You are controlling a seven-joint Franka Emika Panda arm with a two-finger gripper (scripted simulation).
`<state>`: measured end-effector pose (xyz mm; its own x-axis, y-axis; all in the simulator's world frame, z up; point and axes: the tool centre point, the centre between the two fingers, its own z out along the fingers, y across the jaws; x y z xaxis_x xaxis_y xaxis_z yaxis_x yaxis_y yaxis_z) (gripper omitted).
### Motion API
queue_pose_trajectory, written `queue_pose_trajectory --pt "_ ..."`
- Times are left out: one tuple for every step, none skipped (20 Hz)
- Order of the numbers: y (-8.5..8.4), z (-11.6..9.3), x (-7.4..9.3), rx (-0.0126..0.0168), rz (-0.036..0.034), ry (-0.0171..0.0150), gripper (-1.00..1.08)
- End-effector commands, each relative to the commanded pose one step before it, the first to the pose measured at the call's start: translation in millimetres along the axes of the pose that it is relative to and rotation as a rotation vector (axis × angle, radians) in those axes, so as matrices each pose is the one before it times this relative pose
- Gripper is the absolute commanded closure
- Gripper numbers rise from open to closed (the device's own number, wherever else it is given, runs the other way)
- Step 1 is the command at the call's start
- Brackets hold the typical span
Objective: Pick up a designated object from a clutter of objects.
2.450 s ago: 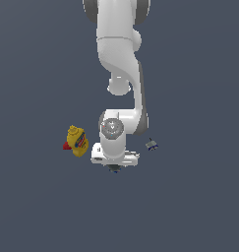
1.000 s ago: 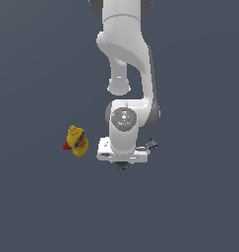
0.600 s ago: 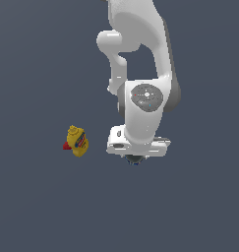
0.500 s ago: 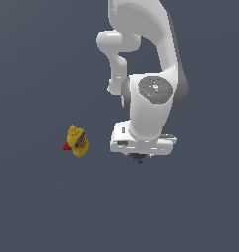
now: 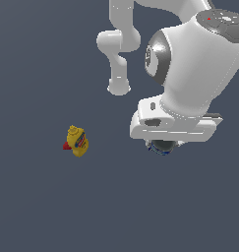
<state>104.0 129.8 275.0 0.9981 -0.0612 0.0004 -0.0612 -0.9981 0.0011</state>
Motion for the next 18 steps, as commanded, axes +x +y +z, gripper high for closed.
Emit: queue_pose_trajectory --pt "-13.66 -24.18 2.59 -0.0002 0.00061 -0.00015 1.08" --pt "-4.61 -8.49 1.23 0.00063 0.00027 -0.00008 1.08" --pt "-4.73 -8.0 1.14 0.0 0.0 0.0 1.08" --pt "-4.45 -7.5 1.11 0.0 0.0 0.0 1.08" --pt "-4.12 -6.93 1.06 0.0 0.0 0.0 1.08" --pt "-3.79 -6.37 1.01 0.0 0.0 0.0 1.08" --pt "-3.48 -5.83 0.94 0.0 0.0 0.0 1.08" --pt "-3.18 -5.32 0.89 0.0 0.0 0.0 1.08" --pt "-2.9 -4.83 0.84 0.0 0.0 0.0 1.08" --pt "-2.4 -4.39 0.85 0.00067 -0.00003 -0.00016 1.08" --pt "-2.36 -3.91 0.75 0.0 0.0 0.0 1.08" --pt "-2.15 -3.55 0.71 0.0 0.0 0.0 1.08" --pt "-1.94 -3.2 0.65 0.0 0.0 0.0 1.08" --pt "-1.74 -2.86 0.6 0.0 0.0 0.0 1.08" --pt "-1.54 -2.54 0.54 0.0 0.0 0.0 1.08" --pt "-1.36 -2.23 0.49 0.0 0.0 0.0 1.08" --pt "-1.18 -1.93 0.44 0.0 0.0 0.0 1.08" --pt "-1.0 -1.63 0.39 0.0 0.0 0.0 1.08"
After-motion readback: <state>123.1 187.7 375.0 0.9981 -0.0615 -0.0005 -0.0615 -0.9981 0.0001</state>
